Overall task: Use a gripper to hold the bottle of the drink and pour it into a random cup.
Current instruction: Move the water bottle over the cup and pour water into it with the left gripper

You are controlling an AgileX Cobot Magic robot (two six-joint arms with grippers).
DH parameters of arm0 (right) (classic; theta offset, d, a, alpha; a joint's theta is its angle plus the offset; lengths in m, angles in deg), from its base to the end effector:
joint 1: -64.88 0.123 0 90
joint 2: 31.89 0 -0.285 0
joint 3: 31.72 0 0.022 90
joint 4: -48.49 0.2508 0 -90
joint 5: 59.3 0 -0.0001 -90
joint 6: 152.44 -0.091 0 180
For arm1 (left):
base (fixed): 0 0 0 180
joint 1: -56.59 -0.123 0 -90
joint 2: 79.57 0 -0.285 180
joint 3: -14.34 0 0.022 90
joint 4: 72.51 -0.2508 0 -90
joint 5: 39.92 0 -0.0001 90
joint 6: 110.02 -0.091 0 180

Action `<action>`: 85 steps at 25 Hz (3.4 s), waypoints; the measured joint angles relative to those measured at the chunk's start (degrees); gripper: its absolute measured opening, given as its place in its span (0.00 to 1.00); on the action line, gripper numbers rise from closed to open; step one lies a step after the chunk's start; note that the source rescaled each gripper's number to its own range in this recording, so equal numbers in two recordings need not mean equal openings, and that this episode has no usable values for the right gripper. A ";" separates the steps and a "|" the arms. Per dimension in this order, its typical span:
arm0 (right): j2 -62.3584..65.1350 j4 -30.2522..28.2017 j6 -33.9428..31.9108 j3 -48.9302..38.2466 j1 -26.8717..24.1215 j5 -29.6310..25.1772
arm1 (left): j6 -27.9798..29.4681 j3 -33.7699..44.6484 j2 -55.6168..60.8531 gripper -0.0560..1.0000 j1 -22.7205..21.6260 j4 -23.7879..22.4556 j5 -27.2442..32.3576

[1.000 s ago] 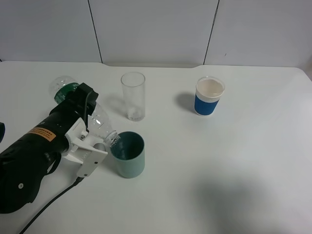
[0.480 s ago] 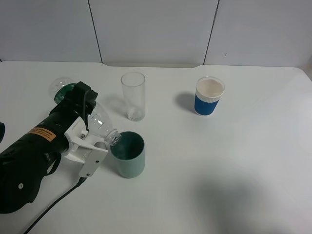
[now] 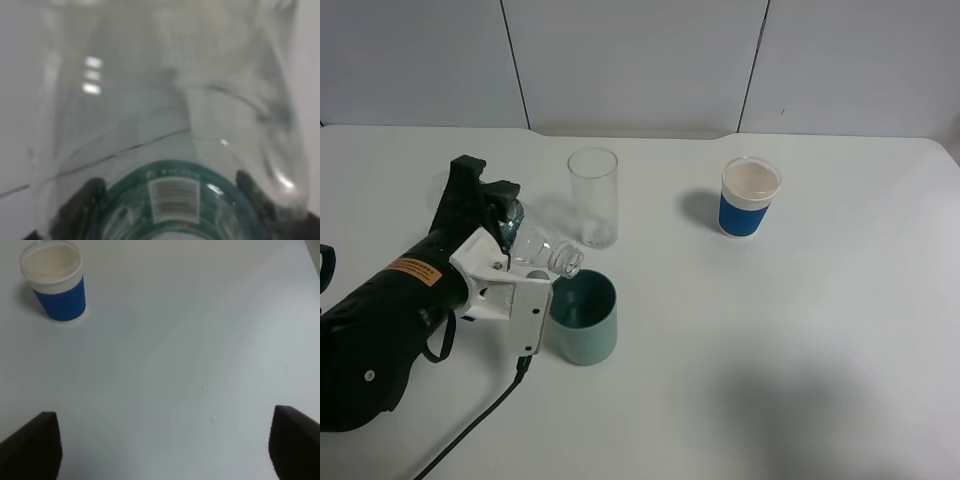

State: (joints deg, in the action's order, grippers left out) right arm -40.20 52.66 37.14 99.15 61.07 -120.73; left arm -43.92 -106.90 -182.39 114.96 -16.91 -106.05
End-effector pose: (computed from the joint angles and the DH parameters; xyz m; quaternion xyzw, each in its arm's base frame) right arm -0.0025 0.0060 0.2739 -0.0446 0.8593 -0.0231 0.5090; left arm 0.1736 -0.1510 0.1497 0.6243 0.4697 0.4441 0.4387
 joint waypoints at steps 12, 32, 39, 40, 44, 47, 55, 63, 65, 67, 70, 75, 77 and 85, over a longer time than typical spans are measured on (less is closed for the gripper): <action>0.00 0.00 0.00 0.00 0.00 0.00 | 30.06 0.00 4.19 0.07 0.00 -2.08 3.27; 0.00 0.00 0.00 0.00 0.00 0.00 | 74.13 0.05 7.84 0.07 0.00 -12.29 4.30; 0.00 0.00 0.00 0.00 0.00 0.00 | 78.33 0.05 7.84 0.07 0.00 -17.93 4.02; 0.00 0.00 0.00 0.00 0.00 0.00 | 79.18 0.05 7.84 0.07 0.00 -18.64 4.02; 0.00 0.00 0.00 0.00 0.00 0.00 | 84.01 0.05 7.84 0.07 -1.64 -24.14 4.09; 0.00 0.00 0.00 0.00 0.00 0.00 | 90.90 0.05 7.84 0.07 -5.94 -32.25 4.51; 0.00 0.00 0.00 0.00 0.00 0.00 | 104.38 0.05 7.84 0.07 -18.52 -49.19 6.51; 0.00 0.00 0.00 0.00 0.00 0.00 | 111.61 0.05 7.84 0.07 -33.82 -62.10 9.37; 0.00 0.00 0.00 0.00 0.00 0.00 | 114.56 0.05 7.84 0.07 -37.98 -65.01 9.50; 0.00 0.00 0.00 0.00 0.00 0.00 | 117.74 0.05 7.84 0.07 -41.80 -68.02 9.68; 0.00 0.00 0.00 0.00 0.00 0.00 | 121.39 0.05 7.84 0.07 -47.18 -71.08 9.86; 0.00 0.00 0.00 0.00 0.00 0.00 | 122.70 0.05 5.83 0.07 -52.51 -72.22 9.67; 0.00 0.00 0.00 0.00 0.00 0.00 | 122.70 0.00 4.08 0.07 -53.42 -72.27 8.65; 0.00 0.00 0.00 0.00 0.00 0.00 | 121.45 -0.08 -4.65 0.07 -54.36 -72.22 1.41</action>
State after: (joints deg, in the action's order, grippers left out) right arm -40.20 52.66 37.14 99.15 61.07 -120.73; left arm 77.53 -106.98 -187.04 60.60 -89.13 -104.64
